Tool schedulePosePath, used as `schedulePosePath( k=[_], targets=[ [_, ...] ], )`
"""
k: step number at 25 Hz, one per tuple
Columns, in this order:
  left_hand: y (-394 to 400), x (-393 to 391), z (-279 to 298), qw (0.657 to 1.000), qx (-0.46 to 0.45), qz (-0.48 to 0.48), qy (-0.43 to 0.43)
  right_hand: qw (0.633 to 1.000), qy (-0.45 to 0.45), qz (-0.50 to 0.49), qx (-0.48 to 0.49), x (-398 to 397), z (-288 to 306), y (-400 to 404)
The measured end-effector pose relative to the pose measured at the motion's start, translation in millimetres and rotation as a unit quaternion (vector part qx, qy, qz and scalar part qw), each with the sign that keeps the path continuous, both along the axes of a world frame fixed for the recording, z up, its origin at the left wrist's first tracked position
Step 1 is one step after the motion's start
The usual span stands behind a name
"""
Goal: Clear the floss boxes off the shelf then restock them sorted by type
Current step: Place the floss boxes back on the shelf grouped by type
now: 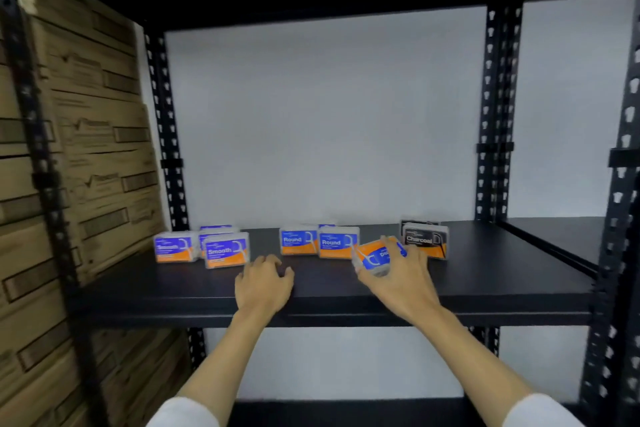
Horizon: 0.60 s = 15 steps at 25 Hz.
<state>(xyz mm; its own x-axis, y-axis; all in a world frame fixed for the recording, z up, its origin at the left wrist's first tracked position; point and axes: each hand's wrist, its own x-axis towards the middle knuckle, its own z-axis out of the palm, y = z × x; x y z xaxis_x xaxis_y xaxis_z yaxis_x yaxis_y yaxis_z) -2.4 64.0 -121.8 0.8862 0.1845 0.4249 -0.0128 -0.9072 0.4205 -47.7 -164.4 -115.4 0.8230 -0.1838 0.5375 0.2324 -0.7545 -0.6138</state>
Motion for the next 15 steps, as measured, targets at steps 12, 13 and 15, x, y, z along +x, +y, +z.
schedulePosePath(
  k=[12,13,15],
  targets=[
    [0,7,-3,0.997,0.047,-0.007,0.067,0.996,0.033,0.018,-0.083,20,-11,39],
    [0,7,-2,0.997,0.048,-0.007,0.066,0.995,0.034,0.030,-0.084,19,-12,36],
    [0,7,-2,0.997,0.051,-0.006,0.065,0.994,0.036,0.072,-0.076,17,-11,27]
  ],
)
